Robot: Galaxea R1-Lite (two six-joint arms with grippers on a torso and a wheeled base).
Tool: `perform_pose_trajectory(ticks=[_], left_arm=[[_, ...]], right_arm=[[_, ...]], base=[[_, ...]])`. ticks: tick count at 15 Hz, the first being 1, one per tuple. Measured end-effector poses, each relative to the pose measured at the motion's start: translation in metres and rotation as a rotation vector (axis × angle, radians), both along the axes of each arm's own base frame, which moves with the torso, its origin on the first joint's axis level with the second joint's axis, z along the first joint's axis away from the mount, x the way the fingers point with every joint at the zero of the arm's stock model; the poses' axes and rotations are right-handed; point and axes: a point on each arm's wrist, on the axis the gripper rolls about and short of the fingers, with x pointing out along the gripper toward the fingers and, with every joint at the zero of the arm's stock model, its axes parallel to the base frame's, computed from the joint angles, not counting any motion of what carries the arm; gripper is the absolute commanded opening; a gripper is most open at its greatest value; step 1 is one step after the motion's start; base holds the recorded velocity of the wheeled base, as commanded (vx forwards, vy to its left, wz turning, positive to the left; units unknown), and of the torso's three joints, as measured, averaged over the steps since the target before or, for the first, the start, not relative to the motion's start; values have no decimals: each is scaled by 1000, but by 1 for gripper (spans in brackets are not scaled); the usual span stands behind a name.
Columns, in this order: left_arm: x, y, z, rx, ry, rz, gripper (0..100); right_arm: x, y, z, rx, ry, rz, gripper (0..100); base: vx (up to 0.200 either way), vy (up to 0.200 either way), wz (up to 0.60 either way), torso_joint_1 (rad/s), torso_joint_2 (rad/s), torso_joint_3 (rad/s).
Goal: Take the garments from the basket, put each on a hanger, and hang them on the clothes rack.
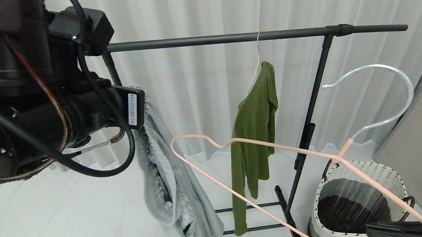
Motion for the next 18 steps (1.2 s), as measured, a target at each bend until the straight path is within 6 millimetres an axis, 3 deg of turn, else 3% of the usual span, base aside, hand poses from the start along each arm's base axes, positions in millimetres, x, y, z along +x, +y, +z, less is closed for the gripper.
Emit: perform_pose_trajectory(ticks=[9, 18], left_arm=[[14, -13, -2, -24, 13, 0, 0], [16, -22, -7, -37, 29, -11, 0]], right_arm=[[10, 31, -4, 28, 23, -23, 0], [43, 79, -15, 98, 3, -171, 0]], base=[[0, 0, 0, 0, 0, 0], [0, 0, 0, 0, 0, 0]])
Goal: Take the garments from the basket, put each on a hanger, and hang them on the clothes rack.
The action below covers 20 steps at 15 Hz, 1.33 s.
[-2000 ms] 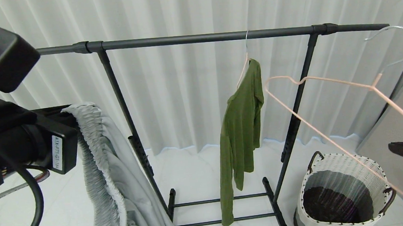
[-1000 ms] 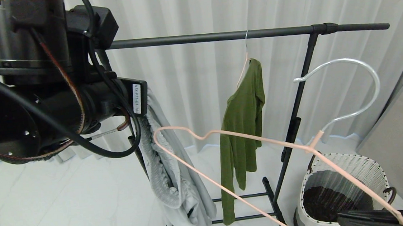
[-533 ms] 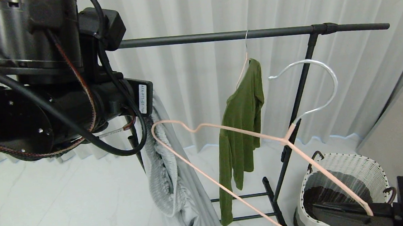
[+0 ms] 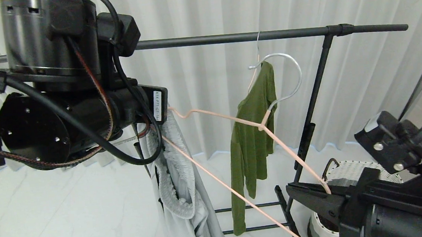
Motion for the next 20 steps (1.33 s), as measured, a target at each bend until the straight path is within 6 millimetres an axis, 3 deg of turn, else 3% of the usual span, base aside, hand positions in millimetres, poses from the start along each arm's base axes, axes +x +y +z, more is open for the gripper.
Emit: perform_pose_trajectory(ticks=[6, 10, 15, 20], left_arm=[[6, -4, 0, 0, -4, 32, 0], [4, -10, 0, -19, -2, 20, 0], [-5, -17, 1, -49, 0, -12, 0], [-23, -29, 6, -97, -7, -82, 0]], right_arm=[[9, 14, -9, -42, 10, -39, 0], [22, 36, -9, -20, 23, -142, 0], [37, 68, -16, -8, 43, -228, 0], [48, 88, -19, -10, 39, -250, 0]], base=[[0, 0, 0, 0, 0, 0], [0, 0, 0, 0, 0, 0], [0, 0, 0, 0, 0, 0], [0, 0, 0, 0, 0, 0]])
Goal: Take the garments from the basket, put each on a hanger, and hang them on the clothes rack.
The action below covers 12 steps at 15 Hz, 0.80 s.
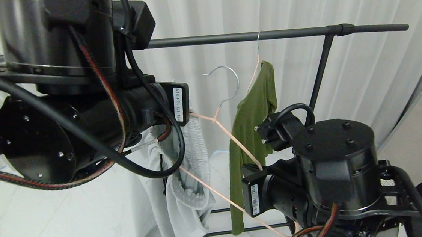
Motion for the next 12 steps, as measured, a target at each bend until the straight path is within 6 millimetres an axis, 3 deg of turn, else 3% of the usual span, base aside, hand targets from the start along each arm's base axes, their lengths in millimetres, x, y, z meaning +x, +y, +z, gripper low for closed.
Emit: perform_pose_trajectory(ticks=[4, 7, 12], left_arm=[[0, 2, 9, -30, -21, 5, 0], [12, 17, 11, 11, -20, 104, 0], [15, 25, 1, 86, 47, 144, 0]], right_arm=[[-1, -1, -4, -35, 5, -5, 0], [-5, -18, -4, -110, 25, -37, 0], [9, -42, 7, -91, -15, -242, 0]], base=[[0, 0, 0, 0, 0, 0], [0, 0, 0, 0, 0, 0], [0, 0, 0, 0, 0, 0]])
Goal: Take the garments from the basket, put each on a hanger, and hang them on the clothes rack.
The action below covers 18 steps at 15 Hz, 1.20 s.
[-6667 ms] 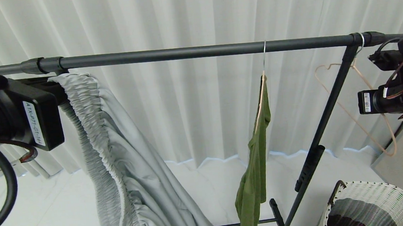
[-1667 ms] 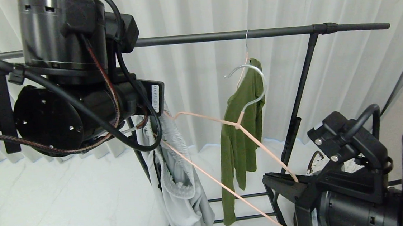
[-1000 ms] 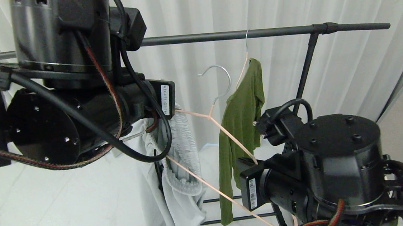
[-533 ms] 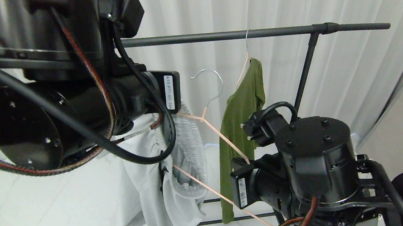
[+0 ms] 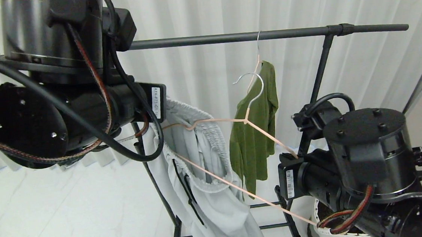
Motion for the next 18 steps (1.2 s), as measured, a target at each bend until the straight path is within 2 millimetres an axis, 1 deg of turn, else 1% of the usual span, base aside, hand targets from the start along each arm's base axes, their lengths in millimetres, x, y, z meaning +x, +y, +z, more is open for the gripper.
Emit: perform_pose_trajectory(ticks=[3, 5, 7, 9, 11, 15, 18], left_arm=[[2, -1, -10, 28, 42, 5, 0], [5, -8, -14, -7, 55, 8, 0], [1, -21, -11, -59, 52, -21, 0], [-9, -36, -8, -113, 49, -68, 0], [-16, -45, -2, -151, 41, -106, 0], [-28, -56, 9, -199, 21, -162, 0], [-38, -63, 12, -225, 24, -198, 0]], right_arm=[[5, -3, 6, 61, -26, -72, 0], [3, -1, 10, 98, -46, -65, 0], [0, 2, 12, 113, -54, -50, 0], [-5, 7, 9, 107, -48, -22, 0], [-9, 14, 4, 93, -38, 8, 0], [-11, 31, 0, 111, -70, 74, 0], [-8, 39, -5, 116, -80, 92, 0]], base=[[0, 0, 0, 0, 0, 0], [0, 0, 0, 0, 0, 0], [0, 0, 0, 0, 0, 0], [0, 0, 0, 0, 0, 0], [0, 0, 0, 0, 0, 0], [0, 0, 0, 0, 0, 0], [0, 0, 0, 0, 0, 0]])
